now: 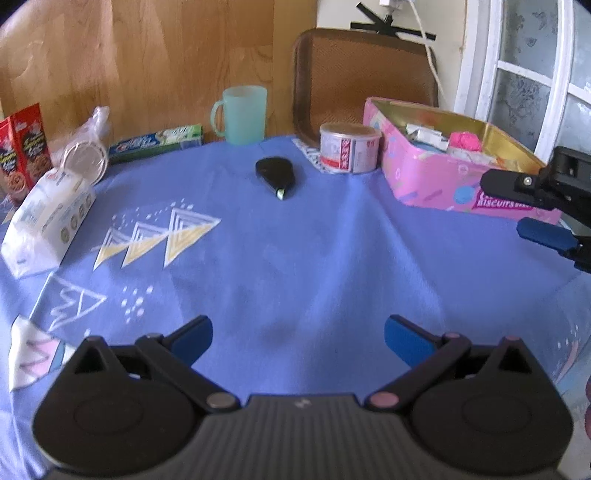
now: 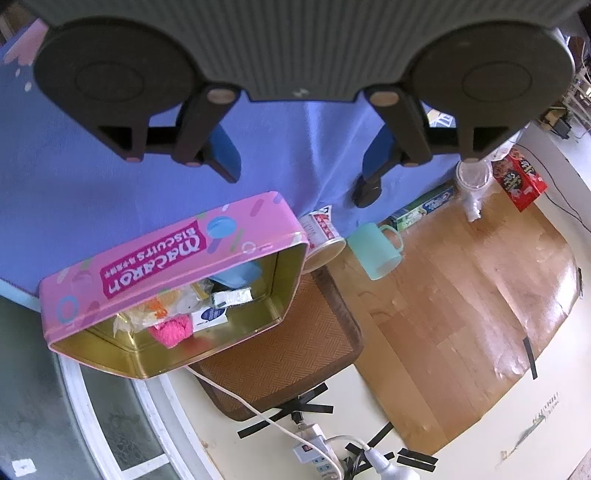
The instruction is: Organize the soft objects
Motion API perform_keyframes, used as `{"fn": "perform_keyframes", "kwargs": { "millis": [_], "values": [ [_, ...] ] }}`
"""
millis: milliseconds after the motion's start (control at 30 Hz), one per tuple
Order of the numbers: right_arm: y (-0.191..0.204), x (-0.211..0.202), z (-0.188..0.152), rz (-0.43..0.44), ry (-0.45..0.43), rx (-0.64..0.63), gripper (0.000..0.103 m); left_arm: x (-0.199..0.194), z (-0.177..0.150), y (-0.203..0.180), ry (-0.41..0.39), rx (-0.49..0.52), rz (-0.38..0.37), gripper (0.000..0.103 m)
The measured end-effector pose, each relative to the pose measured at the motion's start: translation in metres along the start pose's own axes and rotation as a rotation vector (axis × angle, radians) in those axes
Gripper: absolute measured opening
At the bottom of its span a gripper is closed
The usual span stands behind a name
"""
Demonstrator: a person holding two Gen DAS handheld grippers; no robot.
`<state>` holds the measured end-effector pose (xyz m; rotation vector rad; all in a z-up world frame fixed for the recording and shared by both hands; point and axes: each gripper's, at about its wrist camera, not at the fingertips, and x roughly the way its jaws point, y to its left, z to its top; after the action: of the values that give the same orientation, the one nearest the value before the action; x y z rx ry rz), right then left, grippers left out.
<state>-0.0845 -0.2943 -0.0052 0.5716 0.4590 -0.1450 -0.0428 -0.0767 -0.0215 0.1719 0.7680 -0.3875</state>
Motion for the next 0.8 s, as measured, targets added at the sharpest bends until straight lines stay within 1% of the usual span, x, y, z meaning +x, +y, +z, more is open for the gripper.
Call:
{"fn": "perform_keyframes", "kwargs": {
  "millis": [167, 233, 400, 500, 600, 800],
  "values": [
    [0.002, -0.008, -0.006, 0.018, -0.002, -0.01, 0.075, -0.012, -0.009, -0.001, 0.001, -0.018, 0.0, 0.103],
    [0.002, -0.011, -0.007, 0.025, -0.001, -0.013, 0.075, -0.016, -0.012, -0.006, 0.008, -0.011, 0.014, 0.103],
    [0.006, -0.022, -0.009, 0.052, -0.018, -0.022, 0.076, -0.028, -0.018, -0.015, -0.014, 0.031, 0.049, 0.103],
    [0.005, -0.027, -0.011, 0.058, -0.027, -0.026, 0.076, -0.033, -0.02, -0.019, -0.013, 0.035, 0.045, 0.103],
    [0.002, -0.03, -0.011, 0.061, -0.031, -0.02, 0.076, -0.036, -0.022, -0.025, -0.018, 0.054, 0.058, 0.103],
    [-0.002, -0.035, -0.011, 0.07, -0.041, -0.018, 0.076, -0.038, -0.023, -0.026, -0.018, 0.052, 0.055, 0.103]
  ]
}}
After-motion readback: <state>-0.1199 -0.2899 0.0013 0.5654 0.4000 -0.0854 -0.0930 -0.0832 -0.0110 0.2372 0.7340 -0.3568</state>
